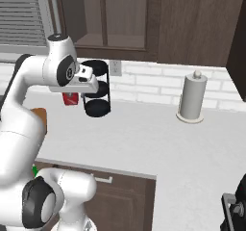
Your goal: Place the appropriate cutting tool for cutting the potato skin on the cutting board.
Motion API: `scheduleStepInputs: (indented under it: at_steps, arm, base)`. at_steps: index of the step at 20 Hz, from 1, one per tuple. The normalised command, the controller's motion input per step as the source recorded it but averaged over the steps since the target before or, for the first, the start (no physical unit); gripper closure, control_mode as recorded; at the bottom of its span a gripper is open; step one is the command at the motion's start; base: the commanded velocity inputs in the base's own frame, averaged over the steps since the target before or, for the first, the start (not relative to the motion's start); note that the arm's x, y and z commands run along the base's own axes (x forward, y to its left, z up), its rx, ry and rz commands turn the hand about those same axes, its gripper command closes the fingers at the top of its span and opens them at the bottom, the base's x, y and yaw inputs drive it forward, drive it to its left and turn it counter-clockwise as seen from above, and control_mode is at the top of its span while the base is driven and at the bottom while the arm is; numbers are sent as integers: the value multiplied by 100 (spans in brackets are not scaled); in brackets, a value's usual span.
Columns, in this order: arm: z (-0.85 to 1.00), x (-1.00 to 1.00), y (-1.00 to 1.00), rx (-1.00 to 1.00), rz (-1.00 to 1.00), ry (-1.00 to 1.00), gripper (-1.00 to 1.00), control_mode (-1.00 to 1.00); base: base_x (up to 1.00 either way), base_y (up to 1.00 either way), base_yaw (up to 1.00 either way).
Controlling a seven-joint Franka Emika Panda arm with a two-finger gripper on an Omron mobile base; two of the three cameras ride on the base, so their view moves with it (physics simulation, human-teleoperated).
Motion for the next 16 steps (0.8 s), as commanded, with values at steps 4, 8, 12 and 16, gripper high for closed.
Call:
scheduleStepInputs:
  at_steps: [4, 8, 12, 16]
  arm:
    - [-7, -29, 4, 1, 0, 0, -100, -100]
    - [-67, -99, 96, 0, 0, -9, -100, -100]
    - [-85, -83, 100, 0, 0, -4, -100, -100]
    - [-100, -12, 100, 0, -15, 5, -100, -100]
  base:
    - [0, 0, 0]
    - [0, 0, 0]
    - [0, 0, 0]
    - [0, 0, 0]
